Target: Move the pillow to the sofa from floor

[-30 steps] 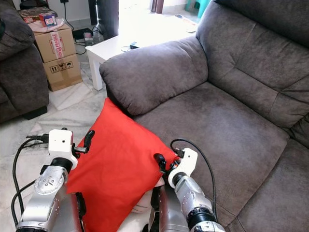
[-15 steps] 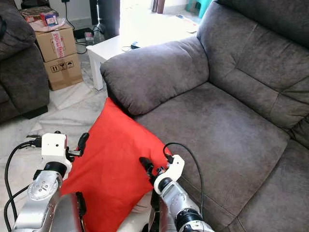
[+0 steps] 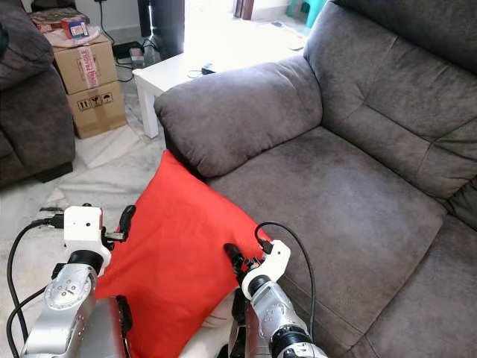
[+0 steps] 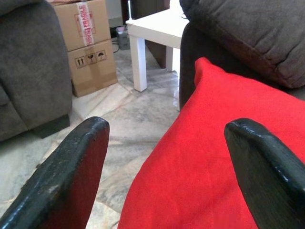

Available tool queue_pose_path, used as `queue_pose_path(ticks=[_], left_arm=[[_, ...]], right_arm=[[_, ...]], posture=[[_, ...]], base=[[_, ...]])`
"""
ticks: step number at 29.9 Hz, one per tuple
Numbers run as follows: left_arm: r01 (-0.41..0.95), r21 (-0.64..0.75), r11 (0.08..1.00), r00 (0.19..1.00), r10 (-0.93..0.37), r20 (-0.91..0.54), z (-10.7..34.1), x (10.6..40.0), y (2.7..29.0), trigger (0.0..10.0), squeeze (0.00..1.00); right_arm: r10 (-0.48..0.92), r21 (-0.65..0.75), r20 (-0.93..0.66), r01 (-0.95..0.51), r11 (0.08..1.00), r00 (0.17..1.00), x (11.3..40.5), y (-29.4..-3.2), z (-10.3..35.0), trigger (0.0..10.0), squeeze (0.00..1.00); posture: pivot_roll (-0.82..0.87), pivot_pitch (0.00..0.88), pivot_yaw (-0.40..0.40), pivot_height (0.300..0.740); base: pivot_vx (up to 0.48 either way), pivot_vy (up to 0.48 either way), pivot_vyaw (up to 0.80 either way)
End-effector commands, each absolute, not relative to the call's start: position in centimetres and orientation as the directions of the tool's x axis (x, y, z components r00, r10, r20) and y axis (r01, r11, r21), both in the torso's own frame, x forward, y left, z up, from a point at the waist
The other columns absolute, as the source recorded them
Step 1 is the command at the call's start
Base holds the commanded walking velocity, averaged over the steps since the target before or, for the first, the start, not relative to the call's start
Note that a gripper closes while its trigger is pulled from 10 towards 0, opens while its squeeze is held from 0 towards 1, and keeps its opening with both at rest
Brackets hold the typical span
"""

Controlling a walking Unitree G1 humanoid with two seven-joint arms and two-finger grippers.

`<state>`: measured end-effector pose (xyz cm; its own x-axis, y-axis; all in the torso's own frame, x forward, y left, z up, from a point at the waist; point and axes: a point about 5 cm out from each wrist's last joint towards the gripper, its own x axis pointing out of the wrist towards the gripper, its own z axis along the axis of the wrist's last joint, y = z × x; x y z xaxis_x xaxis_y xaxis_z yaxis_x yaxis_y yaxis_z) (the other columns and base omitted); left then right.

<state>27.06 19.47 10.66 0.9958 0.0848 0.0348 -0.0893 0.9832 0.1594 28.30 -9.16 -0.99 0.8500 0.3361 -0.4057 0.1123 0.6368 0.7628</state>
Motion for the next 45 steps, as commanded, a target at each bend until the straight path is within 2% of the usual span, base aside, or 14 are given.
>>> queue_pose_path(ticks=[1, 10, 17, 18, 45], left_arm=[[-0.085, 0.166, 0.982, 0.996, 0.077, 0.052, 11.0, 26.8, 18.9, 10.0, 0.0], [-0.105, 0.163, 0.981, 0.993, 0.094, 0.074, 11.2, 26.7, 18.9, 10.0, 0.0], [-0.116, 0.163, 0.98, 0.991, 0.103, 0.087, 11.5, 26.7, 18.9, 10.0, 0.0], [-0.118, 0.163, 0.98, 0.991, 0.105, 0.088, 11.5, 26.7, 18.9, 10.0, 0.0], [-0.11, 0.163, 0.98, 0.991, 0.097, 0.087, 11.5, 26.9, 18.4, 10.0, 0.0]], right_arm=[[0.299, 0.779, -0.4, 0.149, 0.609, 0.867, 28.2, -9.8, -1.1, 10.0, 0.0], [0.261, 0.809, -0.344, 0.144, 0.569, 0.902, 28.8, -9.8, -0.5, 10.0, 0.0], [0.262, 0.803, -0.33, 0.124, 0.582, 0.907, 28.7, -9.6, -0.5, 10.0, 0.0], [0.265, 0.796, -0.332, 0.118, 0.594, 0.905, 28.6, -9.5, -0.6, 0.0, 0.0], [0.29, 0.807, -0.32, 0.099, 0.582, 0.902, 28.0, -8.7, -0.9, 0.0, 0.0]], posture=[[0.13, 0.138, -0.205, 0.531], [0.14, 0.146, -0.208, 0.531], [0.14, 0.147, -0.208, 0.531], [0.14, 0.147, -0.208, 0.531], [0.13, 0.144, -0.212, 0.531]], base=[[0.0, 0.0, 0.0], [0.0, 0.0, 0.0], [0.0, 0.0, 0.0], [0.0, 0.0, 0.0], [0.0, 0.0, 0.0]])
